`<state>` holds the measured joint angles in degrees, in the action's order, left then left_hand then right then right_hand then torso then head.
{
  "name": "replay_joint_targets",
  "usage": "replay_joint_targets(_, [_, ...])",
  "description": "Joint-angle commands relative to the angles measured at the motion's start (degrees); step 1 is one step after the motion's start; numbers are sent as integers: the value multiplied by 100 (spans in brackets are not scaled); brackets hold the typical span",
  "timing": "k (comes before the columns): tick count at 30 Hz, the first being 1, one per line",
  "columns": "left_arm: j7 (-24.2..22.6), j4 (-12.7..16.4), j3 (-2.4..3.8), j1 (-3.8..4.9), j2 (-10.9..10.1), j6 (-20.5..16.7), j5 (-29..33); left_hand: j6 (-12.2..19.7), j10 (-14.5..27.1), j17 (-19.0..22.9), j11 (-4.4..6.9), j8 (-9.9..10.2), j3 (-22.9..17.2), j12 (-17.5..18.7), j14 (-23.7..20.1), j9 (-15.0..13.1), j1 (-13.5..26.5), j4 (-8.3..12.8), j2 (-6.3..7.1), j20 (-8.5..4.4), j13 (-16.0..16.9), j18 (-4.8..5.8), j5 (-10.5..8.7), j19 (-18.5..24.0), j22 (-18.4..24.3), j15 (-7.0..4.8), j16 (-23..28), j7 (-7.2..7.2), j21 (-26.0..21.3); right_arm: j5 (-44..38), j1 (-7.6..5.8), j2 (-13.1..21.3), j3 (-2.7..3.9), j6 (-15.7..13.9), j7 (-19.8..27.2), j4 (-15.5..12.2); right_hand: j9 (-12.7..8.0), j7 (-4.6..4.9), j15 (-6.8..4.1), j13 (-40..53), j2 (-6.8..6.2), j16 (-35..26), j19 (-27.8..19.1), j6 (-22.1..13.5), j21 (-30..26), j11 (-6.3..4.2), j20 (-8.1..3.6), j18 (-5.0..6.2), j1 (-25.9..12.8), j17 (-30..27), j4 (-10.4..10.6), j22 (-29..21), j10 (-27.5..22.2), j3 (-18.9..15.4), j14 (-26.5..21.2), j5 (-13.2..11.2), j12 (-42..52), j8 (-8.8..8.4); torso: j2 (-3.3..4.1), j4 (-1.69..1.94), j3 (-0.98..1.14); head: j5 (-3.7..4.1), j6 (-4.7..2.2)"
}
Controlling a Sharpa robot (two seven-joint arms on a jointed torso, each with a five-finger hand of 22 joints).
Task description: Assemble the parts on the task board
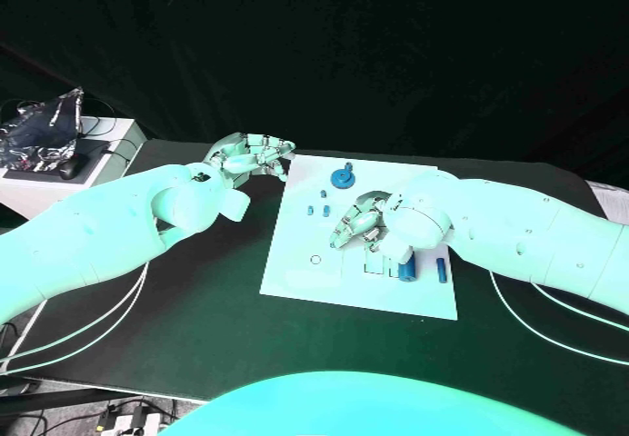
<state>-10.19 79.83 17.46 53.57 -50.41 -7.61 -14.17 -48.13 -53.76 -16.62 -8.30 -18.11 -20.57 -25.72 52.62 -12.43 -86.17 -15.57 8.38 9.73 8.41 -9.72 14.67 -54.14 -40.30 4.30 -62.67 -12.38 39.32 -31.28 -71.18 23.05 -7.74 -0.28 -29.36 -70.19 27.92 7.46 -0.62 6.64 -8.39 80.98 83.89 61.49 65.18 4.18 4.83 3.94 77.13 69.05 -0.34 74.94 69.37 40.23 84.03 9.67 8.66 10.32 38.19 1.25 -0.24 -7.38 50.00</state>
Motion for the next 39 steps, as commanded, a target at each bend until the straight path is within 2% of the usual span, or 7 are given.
replay_joint_targets(1, [-18,13,4,2,4,100,21,26,20,8,-8,-18,-20,-17,-34,5,18,3,54,1,-9,-71,-9,14,-5,16,36,-2,23,-186,11,-2,-4,-110,119,-16,14,46,-31,81,73,-12,136,-75,1,-35,-28,27,-85,9,-35,693,62,-30,169,8,26,8,2,4,1,5,0])
replay_joint_targets(11, [15,16,4,2,-3,151,21,30,22,9,-10,-21,-27,-18,-33,6,29,0,57,2,-10,-70,-10,16,-6,18,38,-4,22,-336,25,-5,-5,-267,234,-25,32,22,-40,134,69,-4,137,-226,24,-56,-30,24,-176,18,-85,710,77,-230,179,8,94,-31,4,5,1,-8,0])
replay_joint_targets(17, [44,20,4,2,-6,201,21,31,23,9,-11,-22,-28,-19,-33,6,34,-3,57,3,-11,-70,-11,16,-6,19,38,-5,22,-443,45,-5,-10,-327,316,-53,10,-47,-125,384,76,0,149,-323,64,-161,-97,20,-150,20,-221,735,127,-464,186,4,471,-88,2,2,3,-12,0])
replay_joint_targets(20, [55,20,4,2,-6,220,19,31,23,9,-11,-22,-28,-19,-33,6,34,-3,57,3,-11,-70,-11,16,-6,19,38,-5,22,-507,49,5,-11,-316,339,-65,-47,-75,-178,852,98,-1,162,-334,88,-212,-145,11,-148,13,-315,759,-149,-565,192,20,1103,-141,1,0,2,-10,0])
replay_joint_targets(26, [70,20,4,2,-9,243,16,31,23,9,-11,-22,-28,-19,-33,6,34,-3,57,3,-11,-70,-11,16,-6,19,38,-5,22,-612,54,38,-13,-258,353,-106,-126,-76,-197,1542,37,2,175,-377,100,-251,-175,7,-170,10,-427,791,-663,-464,196,23,2080,-207,1,-2,5,-8,0])
replay_joint_targets(39, [82,12,4,2,-8,263,9,38,31,9,-14,-25,-35,-18,-33,7,52,-9,60,5,-13,-70,-12,19,-6,21,41,-6,21,-758,71,177,-14,-439,497,-264,-138,-73,-202,1695,-43,0,177,-420,92,-248,-178,6,-174,1,-484,800,-772,-408,195,33,2336,-211,2,-1,7,-8,0])
